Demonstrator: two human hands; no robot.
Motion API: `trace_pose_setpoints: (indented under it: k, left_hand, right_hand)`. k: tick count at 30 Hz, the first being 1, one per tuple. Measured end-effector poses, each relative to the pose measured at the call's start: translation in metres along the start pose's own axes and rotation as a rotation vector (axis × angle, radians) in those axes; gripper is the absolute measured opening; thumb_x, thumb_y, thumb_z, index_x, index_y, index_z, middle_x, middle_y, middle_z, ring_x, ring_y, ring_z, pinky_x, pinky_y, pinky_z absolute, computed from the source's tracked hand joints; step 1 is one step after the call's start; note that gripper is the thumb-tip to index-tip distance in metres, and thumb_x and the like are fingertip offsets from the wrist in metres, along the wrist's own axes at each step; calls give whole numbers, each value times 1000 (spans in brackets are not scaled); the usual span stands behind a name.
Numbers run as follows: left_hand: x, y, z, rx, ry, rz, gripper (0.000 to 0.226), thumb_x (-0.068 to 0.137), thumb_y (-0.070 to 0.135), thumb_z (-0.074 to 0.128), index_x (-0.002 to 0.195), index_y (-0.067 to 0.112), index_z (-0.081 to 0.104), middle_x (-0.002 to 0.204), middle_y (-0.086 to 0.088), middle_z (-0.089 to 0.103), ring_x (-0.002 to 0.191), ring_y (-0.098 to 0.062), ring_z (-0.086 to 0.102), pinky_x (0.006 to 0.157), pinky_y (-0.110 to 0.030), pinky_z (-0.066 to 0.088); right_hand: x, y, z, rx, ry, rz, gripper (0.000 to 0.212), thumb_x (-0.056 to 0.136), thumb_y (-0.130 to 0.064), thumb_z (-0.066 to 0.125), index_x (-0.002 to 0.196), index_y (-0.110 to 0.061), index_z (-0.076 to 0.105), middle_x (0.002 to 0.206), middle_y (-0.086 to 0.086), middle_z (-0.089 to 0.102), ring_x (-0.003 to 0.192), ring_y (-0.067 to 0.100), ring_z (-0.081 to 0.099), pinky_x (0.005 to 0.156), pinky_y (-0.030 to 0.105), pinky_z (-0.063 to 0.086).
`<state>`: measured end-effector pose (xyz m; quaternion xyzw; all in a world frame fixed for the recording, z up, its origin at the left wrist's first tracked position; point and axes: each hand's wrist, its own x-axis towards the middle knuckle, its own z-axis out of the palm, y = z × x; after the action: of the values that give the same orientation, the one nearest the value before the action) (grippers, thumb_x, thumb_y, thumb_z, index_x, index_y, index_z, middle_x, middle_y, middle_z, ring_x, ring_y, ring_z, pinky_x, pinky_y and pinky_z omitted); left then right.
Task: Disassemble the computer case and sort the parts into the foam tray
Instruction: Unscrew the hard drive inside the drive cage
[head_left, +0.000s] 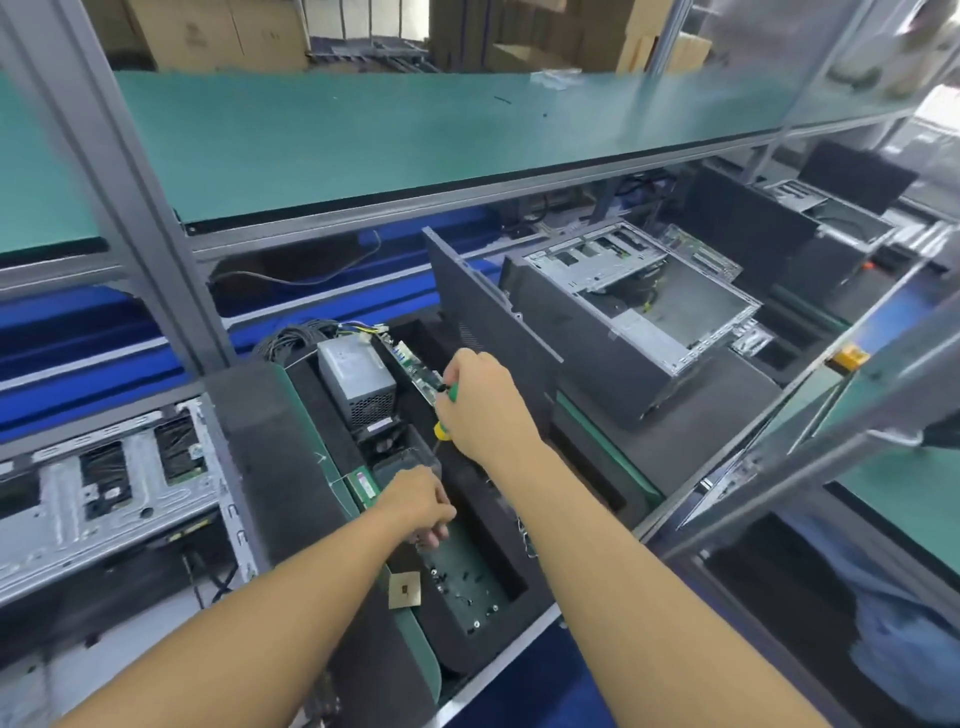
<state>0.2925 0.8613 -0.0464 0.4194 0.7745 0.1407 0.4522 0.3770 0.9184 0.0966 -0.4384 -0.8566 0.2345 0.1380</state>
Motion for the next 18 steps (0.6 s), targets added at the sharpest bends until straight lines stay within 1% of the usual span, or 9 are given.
trace_pose_setpoints:
  k: [2, 3, 5, 7, 9, 11, 14, 16, 18]
  left_hand:
    - [-5, 0, -17, -22, 40, 13, 16, 97, 18, 57, 92, 9, 69, 63, -4, 74, 44, -13, 64, 40, -19, 45]
    - [-8, 0, -27, -27, 69, 23, 18, 97, 18, 54, 92, 11, 69, 65, -3, 74, 46, -13, 64, 42, -18, 45]
    - [-16, -3, -50, -10, 150, 53, 19, 93, 15, 53, 89, 16, 72, 77, 2, 76, 63, -15, 68, 50, -18, 48]
    - [-27, -10, -75, -9, 238, 46, 20, 87, 16, 54, 87, 19, 74, 84, 7, 73, 78, -22, 71, 62, -26, 56]
    - [-39, -25, -99, -60, 314, 14, 16, 86, 22, 58, 81, 18, 72, 75, 4, 75, 73, -21, 73, 61, -31, 58]
    - [-52, -46, -121, -50, 458, -7, 17, 86, 31, 66, 74, 18, 65, 63, 4, 71, 62, -13, 67, 53, -26, 46]
    - [-77, -83, -148, -104, 642, 26, 23, 86, 33, 73, 88, 20, 54, 76, 5, 64, 68, -10, 58, 56, -29, 39]
    - [-97, -105, -160, -159, 641, 126, 23, 87, 27, 74, 102, 27, 57, 79, 8, 63, 68, -6, 58, 59, -25, 42]
    - [-116, -126, -169, -208, 644, 190, 24, 88, 22, 74, 106, 34, 63, 77, 10, 63, 61, 2, 55, 54, -17, 44]
  right_hand:
    - [3, -10, 0, 50, 17, -15, 23, 93, -17, 64, 112, -8, 55, 111, 8, 55, 95, 25, 53, 77, 34, 44]
    - [5, -16, 0, 70, 28, -21, 26, 91, -18, 67, 112, -8, 55, 110, 8, 56, 95, 24, 53, 76, 33, 44]
    - [8, -30, 1, 102, 51, -41, 29, 90, -22, 71, 110, -7, 56, 104, 7, 60, 93, 23, 55, 74, 30, 44]
    - [8, -48, 3, 137, 74, -88, 28, 92, -26, 71, 105, -6, 56, 98, 7, 62, 87, 22, 57, 69, 29, 43]
    - [7, -67, 7, 167, 80, -156, 29, 94, -28, 69, 101, -5, 53, 91, 8, 63, 82, 25, 59, 67, 33, 46]
    - [4, -89, 13, 165, 79, -232, 29, 97, -32, 65, 103, -7, 50, 88, 8, 64, 78, 26, 60, 67, 39, 50]
    - [3, -123, 25, 173, 51, -327, 27, 100, -35, 59, 105, -12, 47, 87, 5, 65, 75, 25, 61, 65, 41, 50]
    - [3, -145, 37, 236, 3, -360, 25, 101, -33, 57, 109, -12, 46, 90, 5, 64, 78, 25, 61, 65, 41, 50]
    - [3, -167, 51, 306, -58, -382, 22, 102, -30, 56, 113, -14, 45, 95, 5, 63, 81, 24, 59, 62, 35, 44]
